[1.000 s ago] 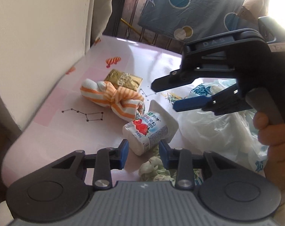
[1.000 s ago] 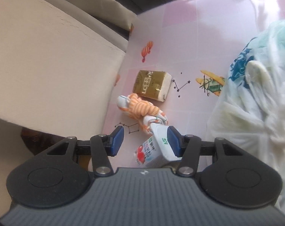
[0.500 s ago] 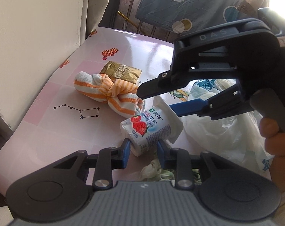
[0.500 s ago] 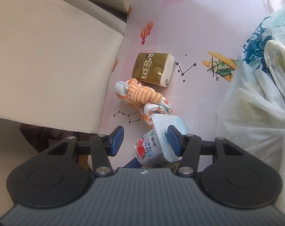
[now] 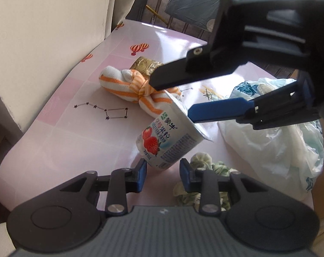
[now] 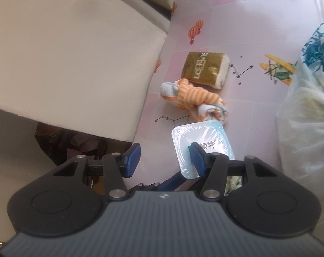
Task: Organize soft objects
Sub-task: 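Lower the right gripper onto the white strawberry yogurt cup and grasp it, then carry the yogurt cup into the cardboard box and open the right gripper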
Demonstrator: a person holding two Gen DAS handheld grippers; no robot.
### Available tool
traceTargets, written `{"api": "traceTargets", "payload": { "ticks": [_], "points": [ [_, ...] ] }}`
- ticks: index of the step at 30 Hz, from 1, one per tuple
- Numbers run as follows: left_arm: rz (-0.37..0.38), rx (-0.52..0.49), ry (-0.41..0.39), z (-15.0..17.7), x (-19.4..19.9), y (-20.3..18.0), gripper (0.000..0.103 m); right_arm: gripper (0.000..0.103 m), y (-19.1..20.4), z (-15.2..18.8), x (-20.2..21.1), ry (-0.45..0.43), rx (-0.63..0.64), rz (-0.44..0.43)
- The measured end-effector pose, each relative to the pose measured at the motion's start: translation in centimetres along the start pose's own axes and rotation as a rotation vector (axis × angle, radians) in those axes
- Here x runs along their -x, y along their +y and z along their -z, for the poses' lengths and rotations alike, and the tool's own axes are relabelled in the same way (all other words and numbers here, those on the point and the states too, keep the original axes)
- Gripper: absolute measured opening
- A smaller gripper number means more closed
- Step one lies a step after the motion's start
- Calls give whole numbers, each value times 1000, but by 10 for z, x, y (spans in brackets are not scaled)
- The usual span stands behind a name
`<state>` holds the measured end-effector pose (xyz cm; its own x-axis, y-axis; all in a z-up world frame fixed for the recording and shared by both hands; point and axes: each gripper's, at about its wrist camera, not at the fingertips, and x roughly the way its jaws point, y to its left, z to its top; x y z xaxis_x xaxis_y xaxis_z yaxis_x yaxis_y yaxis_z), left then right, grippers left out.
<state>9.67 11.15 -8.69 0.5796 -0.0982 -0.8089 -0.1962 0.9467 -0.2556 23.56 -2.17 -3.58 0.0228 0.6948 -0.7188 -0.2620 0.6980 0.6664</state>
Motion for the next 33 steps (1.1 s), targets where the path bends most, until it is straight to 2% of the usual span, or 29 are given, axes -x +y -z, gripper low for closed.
{"api": "traceTargets", "payload": {
  "ticks": [3, 8, 13, 19, 23, 27, 30, 33],
  "points": [
    [2, 10, 4, 4, 3, 5, 34, 51, 7, 4, -5, 10, 14, 6],
    [-2, -1, -13, 9, 15, 12, 41, 51, 6, 8, -13, 27, 1, 9],
    [10, -21, -43, 16, 29, 20, 49, 51, 4, 7, -3, -6, -6, -4],
    [46, -25, -74, 16, 32, 21, 50, 51, -21, -5, 9, -81, -65, 16],
    [45, -58, -106, 12, 30, 15, 51, 51, -39, -7, -6, -62, -119, 5],
    [26, -75, -111, 8, 22, 10, 51, 46, -50, -4, -24, -23, -161, -35],
    [16, -64, -123, 3, 18, 9, 50, 38, -51, -3, -32, -3, -169, -68],
    [0, -43, -132, -1, 14, 12, 49, 33, -48, -2, -33, -7, -140, -60]
  ]
}}
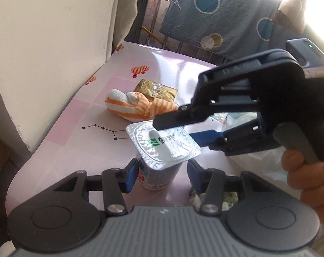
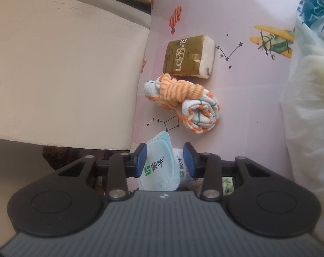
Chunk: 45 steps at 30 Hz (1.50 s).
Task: Organize soft objects
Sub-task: 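Carry the yogurt cup into the cardboard box and open the right gripper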
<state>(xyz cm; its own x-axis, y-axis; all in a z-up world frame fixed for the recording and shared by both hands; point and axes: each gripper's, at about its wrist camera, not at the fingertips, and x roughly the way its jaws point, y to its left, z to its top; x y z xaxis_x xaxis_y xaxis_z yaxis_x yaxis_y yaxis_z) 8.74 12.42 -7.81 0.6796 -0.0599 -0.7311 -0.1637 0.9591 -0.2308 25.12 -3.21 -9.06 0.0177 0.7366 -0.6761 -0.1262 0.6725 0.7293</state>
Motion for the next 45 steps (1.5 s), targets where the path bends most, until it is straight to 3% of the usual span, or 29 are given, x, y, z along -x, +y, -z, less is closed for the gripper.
{"api": "traceTargets", "payload": {
  "ticks": [11, 21, 28, 34, 40, 45],
  "points": [
    [-17, 1, -20, -3, 13, -5, 47, 31, 11, 9, 16, -6, 28, -13],
    [11, -74, -104, -16, 65, -48, 47, 31, 27, 30, 90, -101, 49, -81],
    [103, -192, -157, -29, 98, -123, 47, 31, 14, 54, 192, -255, 28, -110],
    [260, -328, -166, -29, 111, -216, 47, 32, -29, 87, 302, -434, -40, -97],
    [409, -461, -91, -11, 99, -309, 47, 33, -87, 125, 389, -556, -142, -16],
    [465, -521, 76, 6, 63, -361, 47, 33, -140, 144, 422, -572, -251, 20]
  ]
}}
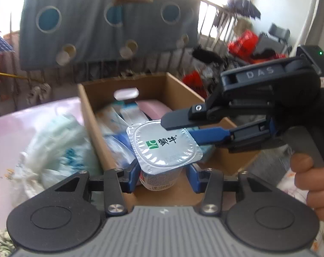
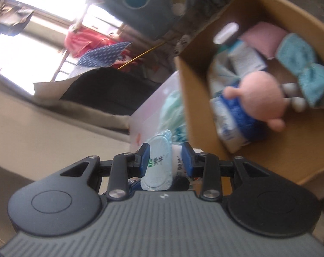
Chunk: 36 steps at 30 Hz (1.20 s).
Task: Organize soft objects
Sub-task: 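Carry the yogurt cup into the cardboard box and open the right gripper, then move the right gripper back over the table to the orange-striped cloth toy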
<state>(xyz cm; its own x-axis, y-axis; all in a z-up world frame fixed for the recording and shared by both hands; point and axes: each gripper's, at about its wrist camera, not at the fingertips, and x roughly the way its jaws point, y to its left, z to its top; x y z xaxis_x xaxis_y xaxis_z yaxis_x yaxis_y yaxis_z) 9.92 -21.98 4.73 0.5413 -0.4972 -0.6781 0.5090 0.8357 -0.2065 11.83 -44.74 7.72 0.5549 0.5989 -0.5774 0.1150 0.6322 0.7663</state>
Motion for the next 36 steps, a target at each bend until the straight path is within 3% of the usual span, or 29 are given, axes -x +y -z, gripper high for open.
{"api": "traceTargets", "payload": {
  "ticks": [7, 12, 15, 16, 21, 29, 36],
  "points": [
    [-2, -15, 164, 3, -55, -4, 47, 34, -51, -15, -30, 93, -85, 39],
    [-6, -9, 223, 2, -68, 1, 47, 35, -79, -25, -62, 195, -131, 93],
    [-22, -16, 202, 3, -64, 1, 47, 36, -95, -27, -80, 245, -159, 116],
    [-23, -19, 196, 2, -64, 2, 47, 40, -97, -27, -84, 244, -154, 139],
    [-28, -29, 164, 1, -44, 6, 47, 40, -101, -23, -97, 257, -124, 156],
    [-61, 14, 108, 8, -7, 34, 50, 39, -95, -13, -116, 292, -156, 98],
    [-145, 57, 60, 23, 30, 71, 59, 43, -85, -13, -109, 233, -152, 105]
  ]
}}
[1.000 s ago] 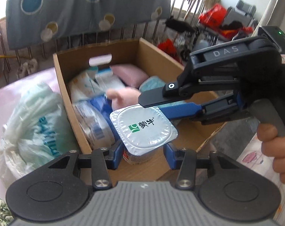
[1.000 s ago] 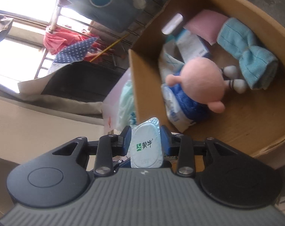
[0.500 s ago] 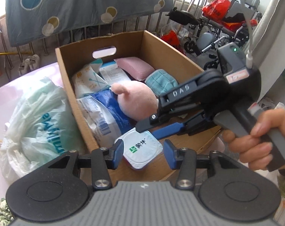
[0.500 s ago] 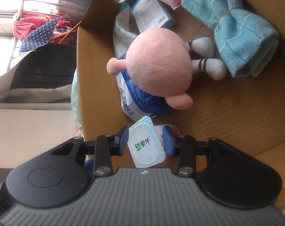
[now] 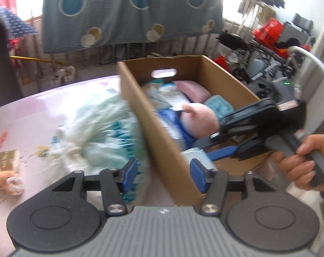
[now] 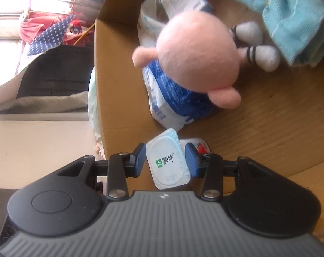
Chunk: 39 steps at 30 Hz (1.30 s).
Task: Organize soft objects
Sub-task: 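Move the right gripper back over the table to the orange-striped cloth toy, then close the right gripper on the orange-striped knotted cloth toy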
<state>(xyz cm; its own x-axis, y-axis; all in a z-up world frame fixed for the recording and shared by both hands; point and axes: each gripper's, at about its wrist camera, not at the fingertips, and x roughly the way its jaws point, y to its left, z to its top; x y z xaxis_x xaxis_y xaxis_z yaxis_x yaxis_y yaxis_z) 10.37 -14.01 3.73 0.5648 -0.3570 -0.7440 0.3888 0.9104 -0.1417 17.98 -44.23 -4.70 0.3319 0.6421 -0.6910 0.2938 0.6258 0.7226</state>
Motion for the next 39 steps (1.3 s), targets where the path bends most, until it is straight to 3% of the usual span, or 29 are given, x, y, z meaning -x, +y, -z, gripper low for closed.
{"api": "traceTargets", "payload": {
  "ticks": [8, 14, 18, 22, 30, 34, 39],
  "points": [
    [-131, 111, -69, 34, 48, 67, 64, 51, 33, 1, 52, -141, 66, -53],
    [-317, 182, -124, 69, 75, 118, 64, 52, 92, 13, 43, -110, 187, -118],
    [-447, 234, -152, 84, 83, 152, 64, 53, 147, 29, -3, -14, 290, -155],
    [-471, 318, -160, 96, 85, 185, 64, 53, 205, 51, -67, 115, 390, -175],
    [-400, 437, -161, 99, 59, 228, 63, 52, 284, 55, -234, 334, 471, -76],
    [-362, 483, -129, 96, 37, 250, 63, 49, 291, 49, -301, 353, 485, 7],
    [-312, 512, -72, 93, 9, 274, 63, 45, 283, 41, -353, 356, 476, 73]
  ]
}}
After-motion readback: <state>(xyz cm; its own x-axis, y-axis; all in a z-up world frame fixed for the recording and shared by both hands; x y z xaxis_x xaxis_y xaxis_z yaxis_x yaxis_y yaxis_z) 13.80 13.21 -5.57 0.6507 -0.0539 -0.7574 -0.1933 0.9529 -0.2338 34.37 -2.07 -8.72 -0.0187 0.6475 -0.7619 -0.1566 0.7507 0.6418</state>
